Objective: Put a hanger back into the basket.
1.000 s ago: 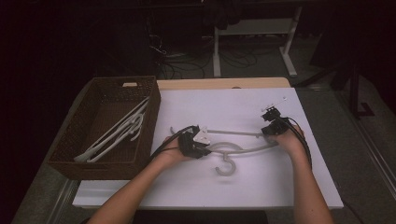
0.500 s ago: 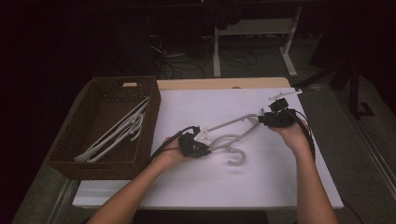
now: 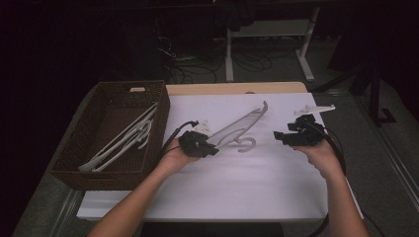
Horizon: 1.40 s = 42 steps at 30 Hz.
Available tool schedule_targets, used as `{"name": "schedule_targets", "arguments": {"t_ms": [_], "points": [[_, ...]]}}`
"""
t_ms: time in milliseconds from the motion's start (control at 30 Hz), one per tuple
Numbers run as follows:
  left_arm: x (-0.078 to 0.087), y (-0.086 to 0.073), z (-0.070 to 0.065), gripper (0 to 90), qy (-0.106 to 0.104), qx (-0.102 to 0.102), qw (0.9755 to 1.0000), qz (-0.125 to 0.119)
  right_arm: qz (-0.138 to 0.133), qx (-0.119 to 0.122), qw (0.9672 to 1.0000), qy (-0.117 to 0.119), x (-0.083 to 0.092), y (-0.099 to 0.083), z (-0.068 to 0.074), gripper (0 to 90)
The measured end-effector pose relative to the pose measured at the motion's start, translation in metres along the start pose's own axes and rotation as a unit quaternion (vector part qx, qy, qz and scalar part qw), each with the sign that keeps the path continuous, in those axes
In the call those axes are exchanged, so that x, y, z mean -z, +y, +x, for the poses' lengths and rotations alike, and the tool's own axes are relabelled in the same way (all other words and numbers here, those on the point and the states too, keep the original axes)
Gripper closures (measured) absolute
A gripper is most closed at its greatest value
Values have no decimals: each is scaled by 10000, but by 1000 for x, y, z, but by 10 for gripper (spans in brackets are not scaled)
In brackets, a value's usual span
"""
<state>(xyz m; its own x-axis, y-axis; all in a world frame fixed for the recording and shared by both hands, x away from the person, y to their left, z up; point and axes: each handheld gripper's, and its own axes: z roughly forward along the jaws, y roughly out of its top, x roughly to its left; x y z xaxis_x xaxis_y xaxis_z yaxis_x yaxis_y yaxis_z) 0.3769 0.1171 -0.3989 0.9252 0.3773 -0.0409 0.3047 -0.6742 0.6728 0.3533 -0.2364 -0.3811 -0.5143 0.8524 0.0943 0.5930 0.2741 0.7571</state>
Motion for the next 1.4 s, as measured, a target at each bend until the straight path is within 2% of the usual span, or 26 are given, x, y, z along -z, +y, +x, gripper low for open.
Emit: {"name": "schedule_targets", "arguments": {"t_ms": [100,300,400,567,667,800,967,1033,1133,1267,1400], "points": [[14,9,2,823,-12,238,9996,-116,-72,96,9999,30,3,-10,5,258],[44,25,6,823,-33,483,9984,-283,-86,138,9997,194,3,-25,12,184],[59,31,8,823,-44,538,9980,-324,-151,129,9994,296,3,-29,15,160],[87,39,14,823,5,491,9983,-327,-207,210,9990,350,-1,-37,22,121],[110,40,18,823,45,497,9980,-388,-165,337,9983,450,-3,-41,27,67],[145,37,25,823,198,511,9973,-497,-158,476,9971,576,-3,-44,34,44],[191,22,37,823,414,508,9961,-598,-175,494,9971,548,-5,-42,37,45],[207,11,42,823,515,506,9956,-594,-151,517,9971,546,-6,-42,37,45],[226,-10,51,823,581,615,9944,-637,-126,499,9972,536,-7,-42,36,46],[243,-42,62,823,735,744,9926,-616,-150,496,9972,533,-8,-42,35,46],[250,-74,72,823,845,946,9904,-541,-150,507,9973,510,-8,-42,35,46]]}}
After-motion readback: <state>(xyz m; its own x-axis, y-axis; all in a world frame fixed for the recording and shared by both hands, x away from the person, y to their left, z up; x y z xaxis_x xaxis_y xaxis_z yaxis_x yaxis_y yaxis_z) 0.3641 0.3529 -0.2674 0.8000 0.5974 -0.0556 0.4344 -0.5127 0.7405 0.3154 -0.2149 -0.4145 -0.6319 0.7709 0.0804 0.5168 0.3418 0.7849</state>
